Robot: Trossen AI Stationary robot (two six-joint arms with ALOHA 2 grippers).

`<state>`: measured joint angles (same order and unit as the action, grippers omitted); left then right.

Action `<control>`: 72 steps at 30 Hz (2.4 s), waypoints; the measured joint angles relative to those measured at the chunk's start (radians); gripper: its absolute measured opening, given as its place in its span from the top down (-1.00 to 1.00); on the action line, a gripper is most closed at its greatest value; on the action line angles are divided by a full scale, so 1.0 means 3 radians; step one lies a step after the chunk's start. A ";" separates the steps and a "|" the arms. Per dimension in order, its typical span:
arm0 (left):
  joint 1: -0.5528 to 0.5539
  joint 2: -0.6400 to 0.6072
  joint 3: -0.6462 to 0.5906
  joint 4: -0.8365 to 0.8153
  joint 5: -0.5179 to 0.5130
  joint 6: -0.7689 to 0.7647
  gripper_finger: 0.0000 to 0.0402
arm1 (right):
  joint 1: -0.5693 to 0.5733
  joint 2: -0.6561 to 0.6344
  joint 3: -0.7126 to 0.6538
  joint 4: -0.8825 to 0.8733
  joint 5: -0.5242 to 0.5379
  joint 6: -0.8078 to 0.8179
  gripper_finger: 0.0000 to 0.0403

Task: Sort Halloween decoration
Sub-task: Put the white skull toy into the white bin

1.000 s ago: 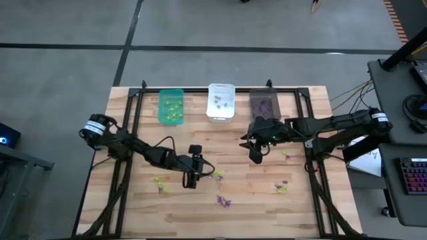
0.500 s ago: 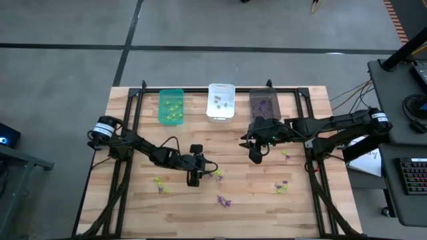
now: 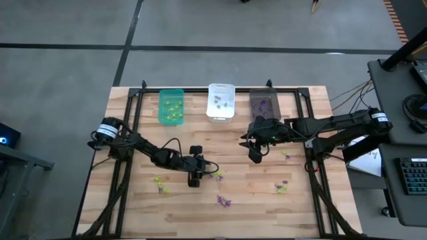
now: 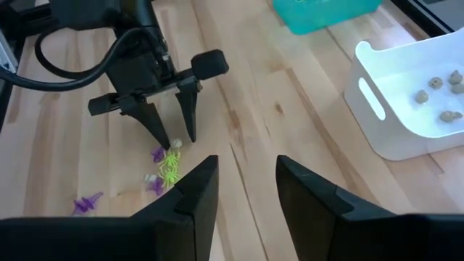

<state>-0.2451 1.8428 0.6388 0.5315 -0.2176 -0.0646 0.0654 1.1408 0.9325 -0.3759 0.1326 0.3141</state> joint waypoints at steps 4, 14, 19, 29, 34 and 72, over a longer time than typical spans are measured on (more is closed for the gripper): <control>0.0000 0.0021 0.0003 0.0014 0.0000 -0.0010 0.16 | 0.0000 0.0000 0.0001 0.0000 0.0001 0.0000 0.36; 0.0000 0.0027 0.0004 0.0007 0.0003 -0.0009 0.25 | 0.0000 0.0000 0.0000 0.0000 0.0002 0.0001 0.37; -0.0001 0.0027 0.0005 0.0000 0.0018 -0.0006 0.42 | 0.0000 0.0000 0.0000 0.0000 0.0001 0.0001 0.37; -0.0003 0.0028 0.0005 -0.0014 0.0022 -0.0005 0.65 | 0.0000 0.0000 0.0000 0.0000 0.0001 0.0001 0.37; -0.0002 -0.0005 0.0004 -0.0044 0.0006 -0.0003 0.69 | 0.0000 0.0000 0.0000 0.0001 0.0001 0.0001 0.37; 0.1700 -0.0719 0.1381 -0.1776 0.0266 0.1242 0.81 | -0.0001 0.0000 -0.0005 -0.0256 -0.0016 0.0552 0.37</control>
<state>0.2648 1.6271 1.0531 -0.0012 -0.1380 0.3080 0.0651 1.1408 0.9310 -0.4528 0.1277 0.4797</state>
